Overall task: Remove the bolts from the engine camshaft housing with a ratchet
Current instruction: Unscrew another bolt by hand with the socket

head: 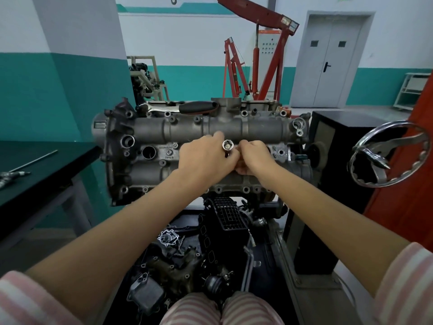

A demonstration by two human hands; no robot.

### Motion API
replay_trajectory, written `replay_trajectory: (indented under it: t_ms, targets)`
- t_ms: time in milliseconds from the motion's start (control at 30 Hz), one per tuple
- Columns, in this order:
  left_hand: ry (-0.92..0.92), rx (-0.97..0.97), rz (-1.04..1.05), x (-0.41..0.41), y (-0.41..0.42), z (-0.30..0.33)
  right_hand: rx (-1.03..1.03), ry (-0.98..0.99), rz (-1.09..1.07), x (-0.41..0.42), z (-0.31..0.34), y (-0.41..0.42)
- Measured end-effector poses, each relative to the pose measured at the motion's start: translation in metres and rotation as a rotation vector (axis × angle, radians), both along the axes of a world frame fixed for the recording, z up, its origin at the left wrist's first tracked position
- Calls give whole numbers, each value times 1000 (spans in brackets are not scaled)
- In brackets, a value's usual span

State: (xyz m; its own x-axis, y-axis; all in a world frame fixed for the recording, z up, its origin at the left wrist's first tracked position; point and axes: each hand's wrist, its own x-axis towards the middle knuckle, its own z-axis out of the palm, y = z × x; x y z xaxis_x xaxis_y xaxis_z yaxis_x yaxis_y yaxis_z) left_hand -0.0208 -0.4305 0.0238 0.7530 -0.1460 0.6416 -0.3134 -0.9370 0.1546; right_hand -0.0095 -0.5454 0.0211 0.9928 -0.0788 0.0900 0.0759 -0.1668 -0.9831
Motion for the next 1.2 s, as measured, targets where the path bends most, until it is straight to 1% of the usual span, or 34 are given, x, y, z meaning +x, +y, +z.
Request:
replay_trajectory:
  t_ms: [100,200,300,433,500,567,633,700,800,900,1033,1133,1200]
  targets:
    - [-1,2,-78,-6,6,6,134,86,32,-1,2,0]
    - [-33,38,-96,-12,8,9,174,115,40,-2,1,-1]
    - [-23,86,-39,-16,5,15,166,105,42,-3,0,0]
    - [22,124,91,-20,-1,25,98,90,43,-5,-3,1]
    - [27,187,127,-27,-2,26,74,77,30,-6,-4,2]
    - [-11,263,128,-35,-3,27,73,62,35,-6,-5,2]
    - [-58,295,96,-42,-4,30,64,68,58,-6,-5,2]
    - [-36,301,83,-47,-7,35,59,89,59,-6,-4,4]
    - [18,347,123,-50,-15,41,56,107,63,-9,-3,4]
    - [-13,408,195,-49,-16,46,90,116,64,-11,-2,4]
    - [-67,383,213,-49,-9,49,192,192,68,-14,3,1]
    - [-27,430,230,-52,-12,45,203,194,69,-16,5,-1]
    - [14,422,232,-53,-15,41,205,186,69,-18,6,0]
